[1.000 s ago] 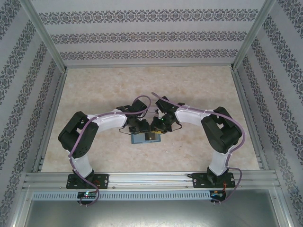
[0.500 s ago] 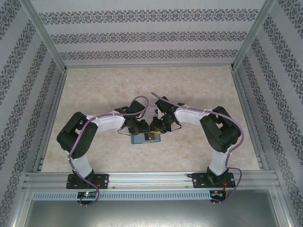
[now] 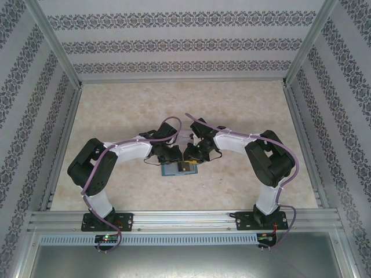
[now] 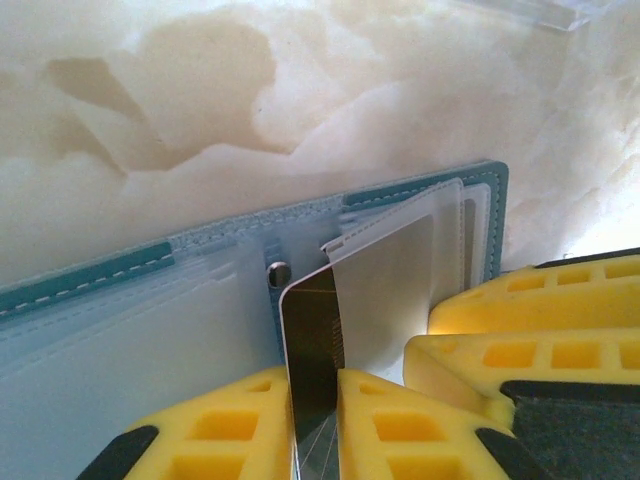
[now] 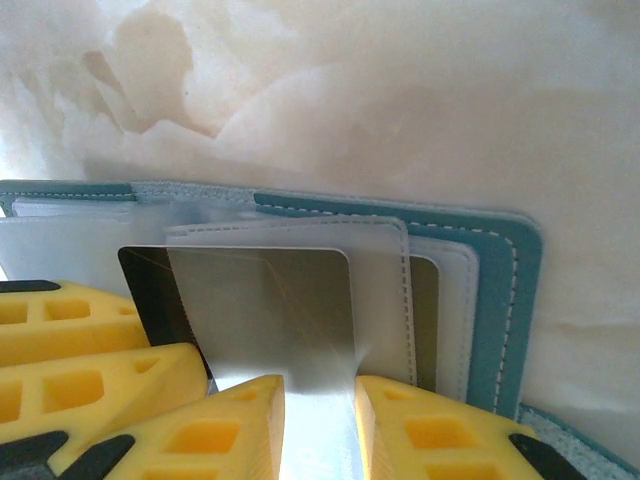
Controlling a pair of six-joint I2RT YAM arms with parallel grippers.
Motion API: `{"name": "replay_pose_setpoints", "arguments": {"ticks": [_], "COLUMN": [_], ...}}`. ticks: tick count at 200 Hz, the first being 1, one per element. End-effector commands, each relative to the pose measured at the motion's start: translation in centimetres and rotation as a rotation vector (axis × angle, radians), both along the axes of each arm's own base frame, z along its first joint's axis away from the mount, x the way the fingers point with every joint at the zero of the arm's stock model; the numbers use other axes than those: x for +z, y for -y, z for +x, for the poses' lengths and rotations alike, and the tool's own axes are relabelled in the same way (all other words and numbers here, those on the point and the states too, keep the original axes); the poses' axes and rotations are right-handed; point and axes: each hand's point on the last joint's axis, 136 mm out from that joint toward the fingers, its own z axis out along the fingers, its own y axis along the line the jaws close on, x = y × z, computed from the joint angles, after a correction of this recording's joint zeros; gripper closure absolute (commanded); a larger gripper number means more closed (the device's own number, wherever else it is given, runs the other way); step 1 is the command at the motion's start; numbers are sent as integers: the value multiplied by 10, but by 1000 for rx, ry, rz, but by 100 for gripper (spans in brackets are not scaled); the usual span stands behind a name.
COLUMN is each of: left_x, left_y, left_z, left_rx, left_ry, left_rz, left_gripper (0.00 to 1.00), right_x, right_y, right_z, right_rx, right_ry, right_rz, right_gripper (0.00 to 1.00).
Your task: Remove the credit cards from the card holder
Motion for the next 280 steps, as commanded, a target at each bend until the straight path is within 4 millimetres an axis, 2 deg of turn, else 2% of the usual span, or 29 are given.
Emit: {"name": "replay_pose_setpoints", "arguments": {"ticks": [1,46,119,173,280], "left_x": [10,6,7,4,23], "left_y": [1,-3,-9,-12,-25], "left_z": [-4,-8,-12,-16,-21], "left_rx": [-29,-30,-26,-25,-41], "left_ry": [10,3,5,-3,25], "left_rz": [-10,7,20,27,78], "left_gripper": [84,85,87,87,91], "right_x": [-17,-15,-13,-13,0], "right_y": [12,23,25,34,33], "right_z": [-10,-8,-6,-6,-3], "right_rx": [1,-6,-6,-7,-7], "right_ry": [-36,-25,-23,-15,9], "right_rz": [-83,-120,-124,-165,-157], "right_gripper": [74,74,74,74,74]}}
